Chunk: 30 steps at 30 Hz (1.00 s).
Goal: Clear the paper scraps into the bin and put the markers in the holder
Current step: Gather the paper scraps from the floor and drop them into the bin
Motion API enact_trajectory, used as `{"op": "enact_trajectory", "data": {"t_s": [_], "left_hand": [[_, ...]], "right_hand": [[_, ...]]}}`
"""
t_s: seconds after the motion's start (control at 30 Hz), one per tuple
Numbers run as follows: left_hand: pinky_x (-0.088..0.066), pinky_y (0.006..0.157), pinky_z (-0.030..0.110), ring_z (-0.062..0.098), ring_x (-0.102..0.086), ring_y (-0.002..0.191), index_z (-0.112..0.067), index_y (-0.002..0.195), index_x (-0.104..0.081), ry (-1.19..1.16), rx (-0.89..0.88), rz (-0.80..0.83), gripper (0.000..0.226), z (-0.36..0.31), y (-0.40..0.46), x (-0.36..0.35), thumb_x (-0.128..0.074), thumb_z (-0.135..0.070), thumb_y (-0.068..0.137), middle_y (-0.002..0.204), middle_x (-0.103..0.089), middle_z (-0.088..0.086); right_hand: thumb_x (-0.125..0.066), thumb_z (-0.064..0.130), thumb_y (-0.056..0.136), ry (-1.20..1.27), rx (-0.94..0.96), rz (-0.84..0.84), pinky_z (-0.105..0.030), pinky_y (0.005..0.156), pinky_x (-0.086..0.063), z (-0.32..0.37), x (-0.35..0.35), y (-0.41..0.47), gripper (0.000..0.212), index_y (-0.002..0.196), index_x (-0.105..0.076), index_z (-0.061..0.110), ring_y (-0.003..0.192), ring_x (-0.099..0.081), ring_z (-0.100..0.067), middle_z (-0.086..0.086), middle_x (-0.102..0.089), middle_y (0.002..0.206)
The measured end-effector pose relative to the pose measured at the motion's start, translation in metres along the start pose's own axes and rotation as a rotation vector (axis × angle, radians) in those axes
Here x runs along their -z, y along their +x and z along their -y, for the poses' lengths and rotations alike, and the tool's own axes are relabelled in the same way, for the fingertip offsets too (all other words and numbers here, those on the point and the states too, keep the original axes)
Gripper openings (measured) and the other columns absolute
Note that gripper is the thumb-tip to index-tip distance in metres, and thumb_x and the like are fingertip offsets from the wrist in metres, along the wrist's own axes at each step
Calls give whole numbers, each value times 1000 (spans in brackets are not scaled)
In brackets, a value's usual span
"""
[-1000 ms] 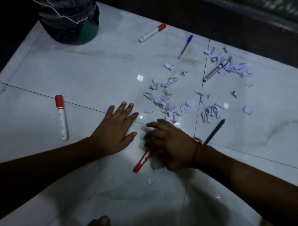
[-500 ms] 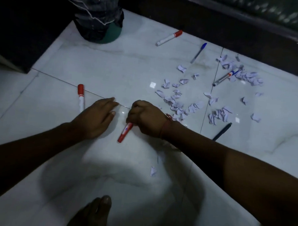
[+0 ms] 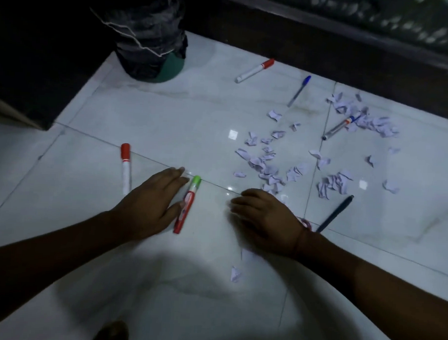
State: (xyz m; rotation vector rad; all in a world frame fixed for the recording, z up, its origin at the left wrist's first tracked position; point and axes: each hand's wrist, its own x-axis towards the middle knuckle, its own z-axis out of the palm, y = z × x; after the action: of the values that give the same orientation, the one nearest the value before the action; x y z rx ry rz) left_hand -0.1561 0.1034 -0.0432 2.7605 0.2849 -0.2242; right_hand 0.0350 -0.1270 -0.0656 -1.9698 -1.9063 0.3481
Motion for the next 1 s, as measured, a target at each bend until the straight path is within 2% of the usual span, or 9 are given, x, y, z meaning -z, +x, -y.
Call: {"op": "enact_trajectory", "data": {"t_s": [0.07, 0.13, 0.23, 0.37, 0.5, 0.67, 0.8, 0.9, 1.0], "left_hand": [[-20, 116, 32, 30, -34, 137, -4, 137, -44, 11, -78, -43, 60, -13, 24, -2, -33, -44, 94, 147, -39, 16], [-24, 115, 38, 30, -33, 139, -6, 139, -44, 35, -135, -21, 60, -26, 44, -12, -34, -44, 93, 149, -37, 16], [-29, 113, 48, 34, -35, 137, -5, 137, -45, 118, -216, 34, 62, -35, 66, -30, -35, -45, 91, 148, -38, 18], [-27, 114, 47, 32, -31, 139, -6, 140, -42, 164, -241, 42, 62, -28, 61, -41, -35, -45, 91, 150, -35, 17], [-29, 113, 45, 32, -34, 137, -7, 138, -44, 174, -291, 68, 61, -23, 69, -34, -37, -45, 90, 148, -39, 17], [-35, 108, 47, 38, -44, 127, -2, 127, -52, 190, -271, 32, 56, -32, 70, -38, -40, -40, 88, 137, -49, 23], [-36, 108, 48, 40, -45, 126, 0, 124, -53, 195, -278, -8, 54, -36, 74, -39, -43, -38, 87, 134, -51, 24], [-35, 107, 50, 40, -41, 130, 0, 130, -48, 160, -295, -37, 56, -47, 81, -42, -46, -38, 88, 141, -44, 24], [-33, 110, 50, 36, -36, 135, -3, 137, -43, 143, -312, -56, 60, -61, 87, -49, -47, -39, 89, 148, -36, 20]], "right_hand": [[-62, 14, 83, 14, -105, -50, -41, 100, -43, 6, 9, -19, 35, 116, -66, 4, 114, -55, -32, -11, -64, 123], [-59, 19, 82, 9, -169, -52, -41, 108, -37, 21, 10, -32, 43, 123, -62, 3, 120, -51, -33, -13, -60, 129], [-55, 36, 88, -45, -162, 52, -47, 115, -25, 50, -11, -42, 55, 134, -53, 6, 136, -38, -34, -16, -46, 145], [-43, 50, 94, -240, -137, 226, -54, 119, -7, 70, -49, -55, 62, 144, -40, 12, 146, -19, -37, -20, -29, 155], [-42, 40, 98, -347, -110, 127, -59, 115, -16, 51, -53, -41, 50, 137, -49, 9, 142, -27, -41, -24, -37, 150], [-36, 30, 98, -457, -313, 60, -58, 114, -24, -2, -21, 8, 45, 128, -57, 5, 136, -37, -43, -25, -47, 142], [-40, 30, 95, -187, -431, -99, -49, 110, -33, -7, 8, 12, 44, 126, -56, 2, 131, -42, -37, -21, -52, 136], [-50, 22, 86, -66, -526, -303, -44, 91, -45, 8, 18, -32, 35, 111, -61, 1, 105, -54, -35, -18, -61, 110], [-57, 24, 72, -146, -633, -247, -42, 71, -46, 21, 11, -80, 32, 98, -63, 8, 84, -53, -31, -11, -59, 93]]}}
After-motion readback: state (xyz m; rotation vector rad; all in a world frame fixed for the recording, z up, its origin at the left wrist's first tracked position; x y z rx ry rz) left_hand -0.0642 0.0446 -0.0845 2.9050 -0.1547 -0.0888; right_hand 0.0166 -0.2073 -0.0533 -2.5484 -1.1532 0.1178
